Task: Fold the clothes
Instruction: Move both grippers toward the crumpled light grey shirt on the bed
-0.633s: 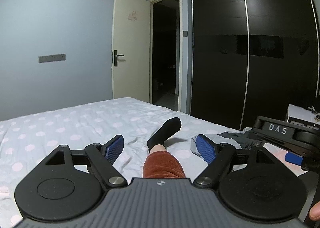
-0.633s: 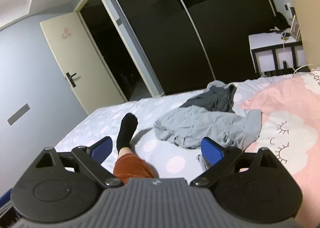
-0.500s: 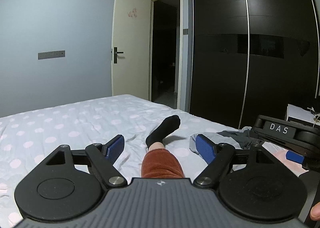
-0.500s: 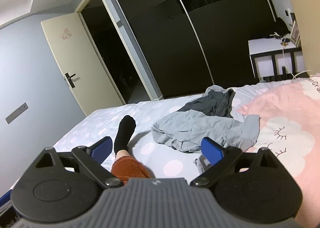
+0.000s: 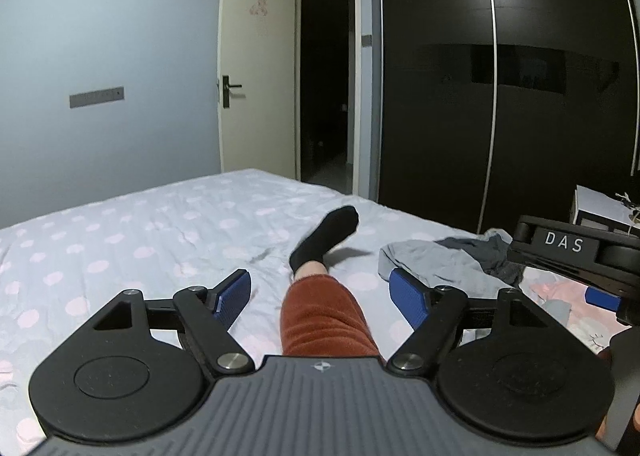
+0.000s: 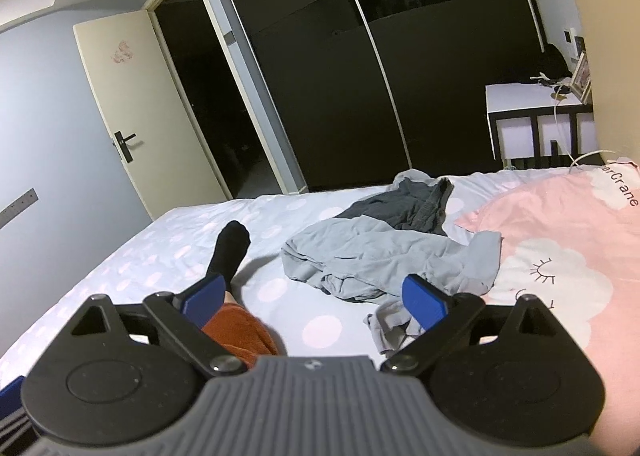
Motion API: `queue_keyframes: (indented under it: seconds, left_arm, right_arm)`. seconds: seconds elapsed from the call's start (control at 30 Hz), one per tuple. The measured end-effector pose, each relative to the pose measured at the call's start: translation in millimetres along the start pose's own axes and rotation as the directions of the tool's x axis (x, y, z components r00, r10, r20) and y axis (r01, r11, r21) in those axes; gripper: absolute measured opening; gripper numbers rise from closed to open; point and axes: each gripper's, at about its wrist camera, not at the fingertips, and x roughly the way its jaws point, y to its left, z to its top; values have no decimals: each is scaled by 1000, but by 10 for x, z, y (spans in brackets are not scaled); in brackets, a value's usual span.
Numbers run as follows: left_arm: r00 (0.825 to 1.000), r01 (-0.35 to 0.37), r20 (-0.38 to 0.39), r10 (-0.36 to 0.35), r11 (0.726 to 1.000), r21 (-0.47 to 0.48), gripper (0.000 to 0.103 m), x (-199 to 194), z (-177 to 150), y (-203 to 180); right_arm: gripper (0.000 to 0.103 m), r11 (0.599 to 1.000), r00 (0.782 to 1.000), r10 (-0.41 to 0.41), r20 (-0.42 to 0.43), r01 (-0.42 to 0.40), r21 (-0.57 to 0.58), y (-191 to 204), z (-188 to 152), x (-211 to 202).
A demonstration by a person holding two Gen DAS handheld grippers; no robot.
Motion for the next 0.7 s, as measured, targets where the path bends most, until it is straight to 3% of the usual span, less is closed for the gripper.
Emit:
queue_keyframes:
  seconds: [0.37,0.7]
  left_arm:
    - [997,20,-79,-21,1000,-6,90,131,-42,-15]
    - [993,21,-118,-20,1000,15,88,198,-46,-91]
  right_arm:
    - [97,999,995,-34,-93,33,-11,-78,-151,223]
    - [97,1000,995,-12,-102,9,-28,-74,-146,270]
